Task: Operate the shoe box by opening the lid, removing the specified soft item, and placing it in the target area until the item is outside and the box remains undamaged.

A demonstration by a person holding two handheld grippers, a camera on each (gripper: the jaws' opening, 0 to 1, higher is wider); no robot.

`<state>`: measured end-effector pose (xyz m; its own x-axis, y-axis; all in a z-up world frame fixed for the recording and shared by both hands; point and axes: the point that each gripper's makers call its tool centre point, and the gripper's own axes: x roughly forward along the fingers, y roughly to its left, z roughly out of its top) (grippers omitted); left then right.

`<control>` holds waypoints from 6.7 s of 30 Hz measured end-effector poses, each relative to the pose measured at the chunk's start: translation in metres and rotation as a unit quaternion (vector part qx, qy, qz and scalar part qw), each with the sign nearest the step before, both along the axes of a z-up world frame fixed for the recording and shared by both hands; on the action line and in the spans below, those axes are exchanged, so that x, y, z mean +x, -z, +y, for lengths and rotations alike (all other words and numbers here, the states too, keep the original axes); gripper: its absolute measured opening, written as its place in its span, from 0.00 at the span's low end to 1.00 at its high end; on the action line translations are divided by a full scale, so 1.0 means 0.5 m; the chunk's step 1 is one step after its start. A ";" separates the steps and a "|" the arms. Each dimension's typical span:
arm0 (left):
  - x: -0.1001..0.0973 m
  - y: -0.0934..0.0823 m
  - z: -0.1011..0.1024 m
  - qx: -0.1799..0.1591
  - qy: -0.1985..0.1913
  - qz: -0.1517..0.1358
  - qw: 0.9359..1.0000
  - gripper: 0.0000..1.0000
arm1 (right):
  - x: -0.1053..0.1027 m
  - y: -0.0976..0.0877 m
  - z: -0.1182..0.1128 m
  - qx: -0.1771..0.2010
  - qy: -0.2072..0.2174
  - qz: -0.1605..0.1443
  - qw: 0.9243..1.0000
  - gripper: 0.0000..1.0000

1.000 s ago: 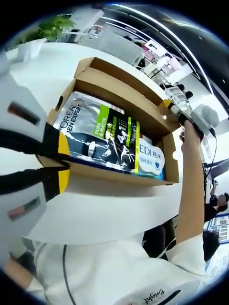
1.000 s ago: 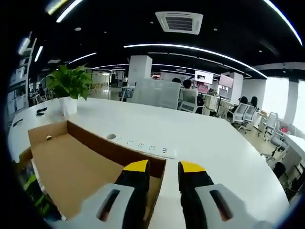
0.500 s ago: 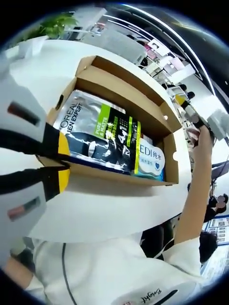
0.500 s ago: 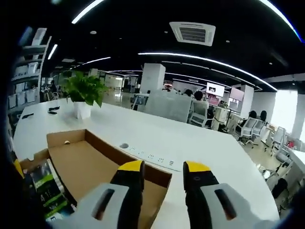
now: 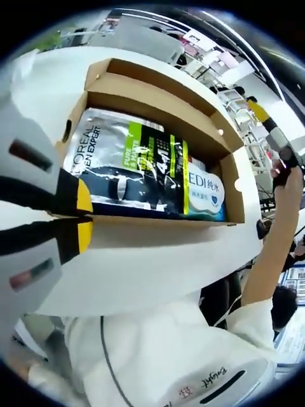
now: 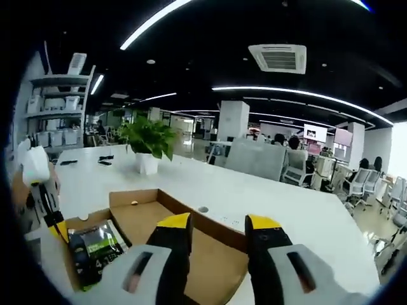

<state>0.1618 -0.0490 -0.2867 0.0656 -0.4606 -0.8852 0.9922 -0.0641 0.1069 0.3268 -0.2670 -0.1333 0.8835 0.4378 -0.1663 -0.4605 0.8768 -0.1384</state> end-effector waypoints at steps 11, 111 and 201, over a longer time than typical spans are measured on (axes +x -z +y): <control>-0.002 0.009 0.001 0.020 0.029 -0.007 0.999 0.02 | -0.092 -0.011 0.052 0.096 -0.105 0.076 0.987 0.33; -0.002 0.017 0.003 0.030 0.030 0.002 0.999 0.01 | -0.201 0.268 0.241 0.180 -0.210 0.492 0.826 0.19; 0.000 0.022 0.004 0.032 0.029 -0.007 0.999 0.01 | -0.226 0.149 0.196 0.301 -0.206 0.483 0.796 0.00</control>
<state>0.1616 -0.0468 -0.2977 0.0528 -0.4055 -0.9125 0.9852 -0.1279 0.1138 0.2138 -0.1692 -0.2079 0.2321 0.9143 -0.3319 -0.3634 0.3980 0.8424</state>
